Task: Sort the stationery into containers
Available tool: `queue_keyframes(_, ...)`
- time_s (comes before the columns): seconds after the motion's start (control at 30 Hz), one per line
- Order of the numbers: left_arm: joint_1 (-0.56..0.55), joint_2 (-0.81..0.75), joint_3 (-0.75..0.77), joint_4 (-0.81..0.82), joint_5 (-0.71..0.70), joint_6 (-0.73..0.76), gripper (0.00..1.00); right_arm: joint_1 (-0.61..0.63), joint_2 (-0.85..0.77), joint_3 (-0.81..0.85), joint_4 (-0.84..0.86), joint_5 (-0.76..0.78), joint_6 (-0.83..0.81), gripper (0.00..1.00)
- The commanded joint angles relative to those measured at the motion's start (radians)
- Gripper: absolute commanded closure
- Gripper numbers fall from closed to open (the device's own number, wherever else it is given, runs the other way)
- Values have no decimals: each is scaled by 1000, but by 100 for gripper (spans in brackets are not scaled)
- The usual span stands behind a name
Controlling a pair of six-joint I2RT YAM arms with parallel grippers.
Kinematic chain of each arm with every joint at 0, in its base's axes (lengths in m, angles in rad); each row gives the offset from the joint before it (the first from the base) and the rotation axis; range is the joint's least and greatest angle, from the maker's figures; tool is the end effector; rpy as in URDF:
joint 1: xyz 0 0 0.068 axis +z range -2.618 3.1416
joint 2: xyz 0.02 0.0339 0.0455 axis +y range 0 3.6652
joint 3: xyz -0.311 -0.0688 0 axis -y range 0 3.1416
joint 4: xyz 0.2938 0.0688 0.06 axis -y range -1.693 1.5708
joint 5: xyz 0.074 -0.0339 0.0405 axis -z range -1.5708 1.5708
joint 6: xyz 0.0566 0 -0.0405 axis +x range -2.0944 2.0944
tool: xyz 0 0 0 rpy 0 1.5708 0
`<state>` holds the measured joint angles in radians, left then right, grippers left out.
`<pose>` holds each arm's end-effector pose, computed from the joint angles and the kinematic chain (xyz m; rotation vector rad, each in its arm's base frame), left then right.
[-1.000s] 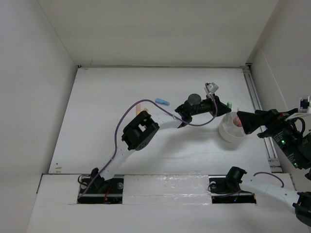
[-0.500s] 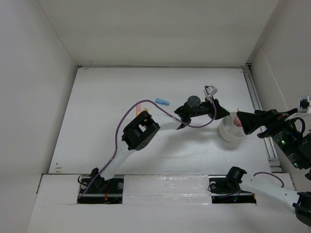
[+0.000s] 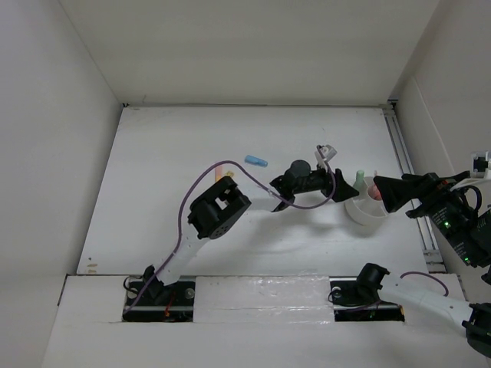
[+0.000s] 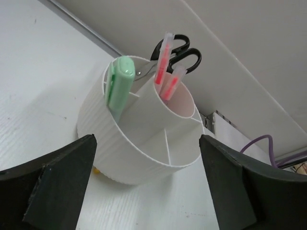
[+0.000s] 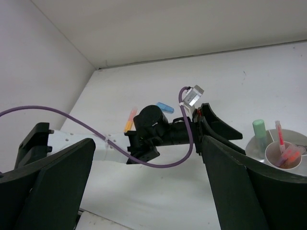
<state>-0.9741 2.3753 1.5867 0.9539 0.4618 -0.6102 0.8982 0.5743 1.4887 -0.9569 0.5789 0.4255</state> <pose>0.3257 -0.5243 0.1836 0.7170 1.4742 -1.5884 0.0317 -0.0100 0.5467 0.0681 1.6335 0.5566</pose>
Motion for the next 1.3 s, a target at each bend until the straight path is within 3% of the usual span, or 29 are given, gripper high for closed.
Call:
queue_keyframes(0.0,-6,-174,-25,112,-15,-3,15,8,1,-1,24,-1,-13,1)
queue_keyframes(0.1,-6,-235,-68,112,-55,7,0,8,1,-1,33,-1,-13,1)
queue_keyframes(0.23,3,-358,-174,83,-161,7,0,8,1,-1,33,-1,-13,1)
queue_keyframes(0.3,14,-410,-221,16,-279,33,0,8,1,-1,43,-10,-22,1)
queue_keyframes(0.43,61,-508,-222,-307,-561,44,0,8,12,-21,43,-10,-22,1)
queue_keyframes(0.47,105,-530,-211,-471,-622,-6,0,8,12,-21,53,-19,-22,1)
queue_keyframes(0.57,233,-539,-189,-697,-715,-74,0,8,2,-44,73,-28,-31,1)
queue_keyframes(0.6,267,-539,-163,-847,-751,-109,0,8,2,-44,82,-37,-31,1)
queue_keyframes(0.7,388,-527,-122,-1091,-752,-105,0,8,2,-56,83,-50,-42,1)
queue_keyframes(0.87,486,-475,-48,-1322,-723,15,0,8,2,-99,135,-82,-60,1)
queue_keyframes(1.03,563,-502,-97,-1360,-681,53,0,8,2,-140,182,-111,-70,1)
queue_keyframes(1.27,574,-472,-125,-1416,-666,96,0,8,-7,-176,221,-145,-70,1)
